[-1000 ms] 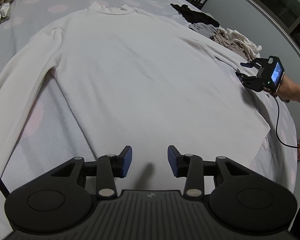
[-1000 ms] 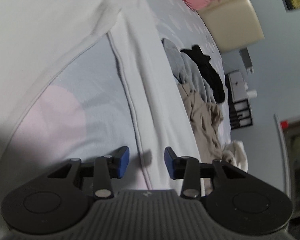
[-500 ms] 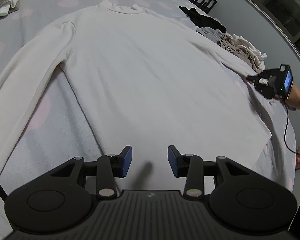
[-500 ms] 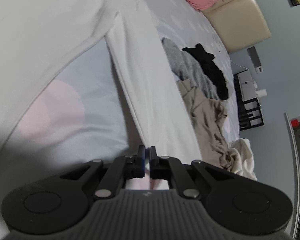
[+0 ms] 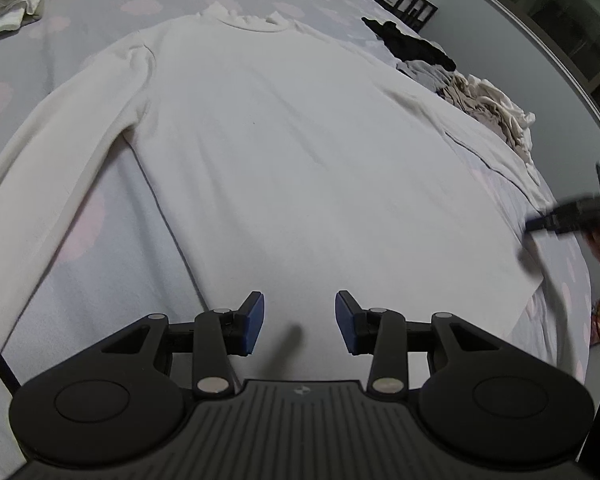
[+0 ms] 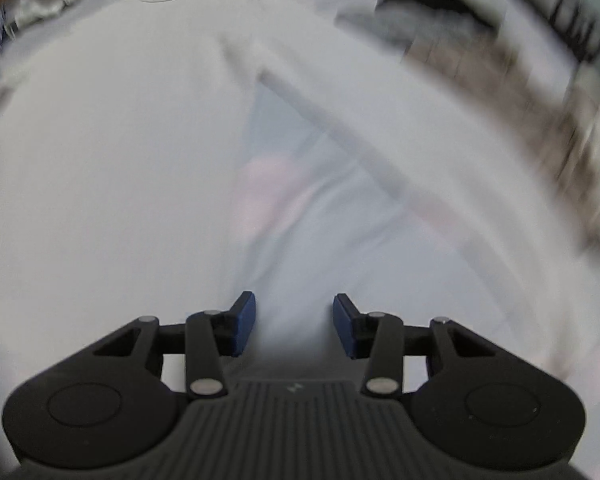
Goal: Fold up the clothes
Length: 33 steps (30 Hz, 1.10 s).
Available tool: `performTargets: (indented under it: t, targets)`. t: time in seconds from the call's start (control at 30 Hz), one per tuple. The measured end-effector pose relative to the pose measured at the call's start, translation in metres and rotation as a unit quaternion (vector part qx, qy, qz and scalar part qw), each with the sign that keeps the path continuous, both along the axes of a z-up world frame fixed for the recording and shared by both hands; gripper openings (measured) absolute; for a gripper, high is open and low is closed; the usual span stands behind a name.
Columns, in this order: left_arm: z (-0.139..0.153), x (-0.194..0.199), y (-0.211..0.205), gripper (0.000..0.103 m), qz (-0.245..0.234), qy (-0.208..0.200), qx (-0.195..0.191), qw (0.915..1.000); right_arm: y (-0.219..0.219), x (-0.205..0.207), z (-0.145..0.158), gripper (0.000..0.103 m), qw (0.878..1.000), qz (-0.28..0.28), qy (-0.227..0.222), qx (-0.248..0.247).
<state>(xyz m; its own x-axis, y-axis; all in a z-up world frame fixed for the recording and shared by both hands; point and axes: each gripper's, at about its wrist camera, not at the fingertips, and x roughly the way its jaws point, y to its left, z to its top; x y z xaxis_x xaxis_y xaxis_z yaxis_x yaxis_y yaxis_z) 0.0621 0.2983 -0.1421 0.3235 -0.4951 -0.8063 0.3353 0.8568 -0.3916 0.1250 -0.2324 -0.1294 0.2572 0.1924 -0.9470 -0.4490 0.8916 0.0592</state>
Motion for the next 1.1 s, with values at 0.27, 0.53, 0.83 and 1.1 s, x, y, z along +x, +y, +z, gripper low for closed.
performTargets:
  t: [0.27,0.53,0.83,1.1]
  targets:
    - [-0.002,-0.004,-0.007,0.037,-0.009,0.006,0.011,0.9999,-0.011,-0.016,-0.028,0.023,0.974,-0.052,0.18,0.127]
    - [-0.003,-0.021,-0.004,0.037,-0.034,0.022,0.035,0.9986,-0.012,-0.04,-0.019,0.006,0.961,-0.048,0.231,0.145]
    - [-0.011,-0.038,0.004,0.037,-0.041,0.06,0.031,0.9969,-0.01,-0.032,-0.031,0.005,0.965,-0.055,0.226,0.12]
    - [-0.019,-0.06,0.003,0.044,-0.085,0.111,0.032,0.9897,0.013,-0.022,-0.031,0.047,0.978,-0.057,0.175,0.097]
